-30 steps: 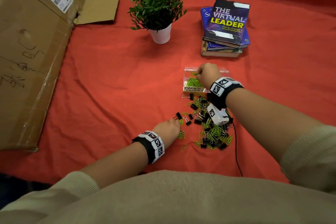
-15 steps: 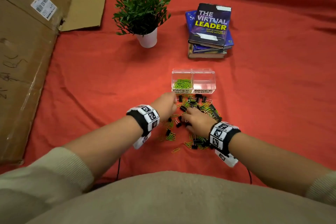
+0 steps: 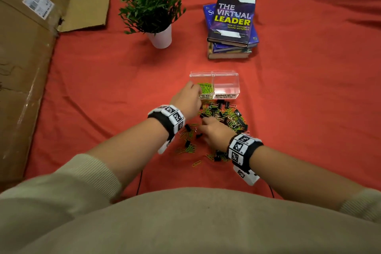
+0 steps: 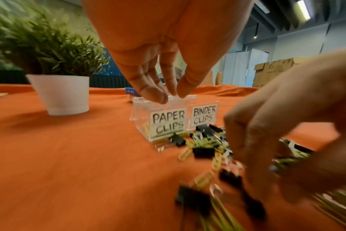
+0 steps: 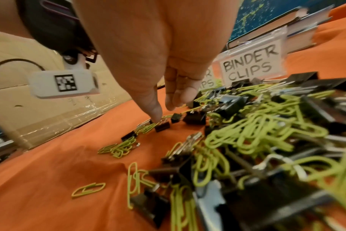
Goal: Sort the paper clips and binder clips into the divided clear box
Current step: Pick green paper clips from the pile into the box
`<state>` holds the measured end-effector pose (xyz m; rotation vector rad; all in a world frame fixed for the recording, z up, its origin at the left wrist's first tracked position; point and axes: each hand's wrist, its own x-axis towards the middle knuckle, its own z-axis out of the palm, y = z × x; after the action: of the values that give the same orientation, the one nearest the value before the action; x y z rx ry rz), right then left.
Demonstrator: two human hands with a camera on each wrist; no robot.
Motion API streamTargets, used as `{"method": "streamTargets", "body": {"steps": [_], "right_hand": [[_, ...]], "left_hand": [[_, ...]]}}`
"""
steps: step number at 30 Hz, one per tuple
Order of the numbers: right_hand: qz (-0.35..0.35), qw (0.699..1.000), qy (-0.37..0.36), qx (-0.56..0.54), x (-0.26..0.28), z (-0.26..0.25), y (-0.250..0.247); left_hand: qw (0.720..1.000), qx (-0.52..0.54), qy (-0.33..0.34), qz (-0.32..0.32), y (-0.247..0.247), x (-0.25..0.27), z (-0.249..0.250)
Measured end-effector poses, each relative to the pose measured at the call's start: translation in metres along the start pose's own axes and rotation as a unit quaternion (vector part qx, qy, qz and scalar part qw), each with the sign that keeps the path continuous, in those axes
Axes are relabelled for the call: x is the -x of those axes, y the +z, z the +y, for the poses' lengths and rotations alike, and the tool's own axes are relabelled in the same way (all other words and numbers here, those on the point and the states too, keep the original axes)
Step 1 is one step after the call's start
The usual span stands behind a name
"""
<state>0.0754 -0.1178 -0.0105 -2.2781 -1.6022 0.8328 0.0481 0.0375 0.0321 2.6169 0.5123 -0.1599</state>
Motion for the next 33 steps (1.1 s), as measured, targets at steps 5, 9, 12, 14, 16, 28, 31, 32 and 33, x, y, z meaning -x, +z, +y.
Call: {"method": "streamTargets", "body": {"steps": [5,9,12,14,16,28,31,32,33], "right_hand": [[-0.028,0.999,0.028,0.026,-0.009,-0.008,0.004],[-0.002,0.999,0.044,0.007,-0.016,-0.007,0.001],[-0.037,0.999,-0.012,-0.006,-0.018,-0.024,0.007],[-0.057,0.998,-0.035,-0.008,-0.019,-0.032,0.015],[-0.056,0.998,-0.022,-0.011,-0.02,-0.032,0.018],[-0.006,1.0,0.025,0.003,-0.006,-0.021,0.011],[-0.059,0.997,-0.026,0.049,-0.006,-0.037,0.025],[-0.066,0.995,-0.025,0.064,-0.005,-0.039,0.028],[-0.064,0.995,-0.02,0.068,-0.005,-0.04,0.03]], "left_hand": [[0.988,-0.015,-0.097,-0.122,0.024,0.066,-0.034],[0.981,-0.012,-0.114,-0.158,0.048,0.1,-0.053],[0.985,0.005,-0.102,-0.138,0.06,0.113,-0.058],[0.988,-0.004,-0.088,-0.128,0.064,0.117,-0.059],[0.988,-0.03,-0.075,-0.128,0.066,0.119,-0.058],[0.982,-0.126,-0.028,-0.136,0.072,0.122,-0.048],[0.981,-0.111,-0.019,-0.155,0.067,0.118,-0.05],[0.984,-0.087,-0.024,-0.156,0.065,0.115,-0.052],[0.987,-0.057,-0.036,-0.149,0.064,0.113,-0.055]]}}
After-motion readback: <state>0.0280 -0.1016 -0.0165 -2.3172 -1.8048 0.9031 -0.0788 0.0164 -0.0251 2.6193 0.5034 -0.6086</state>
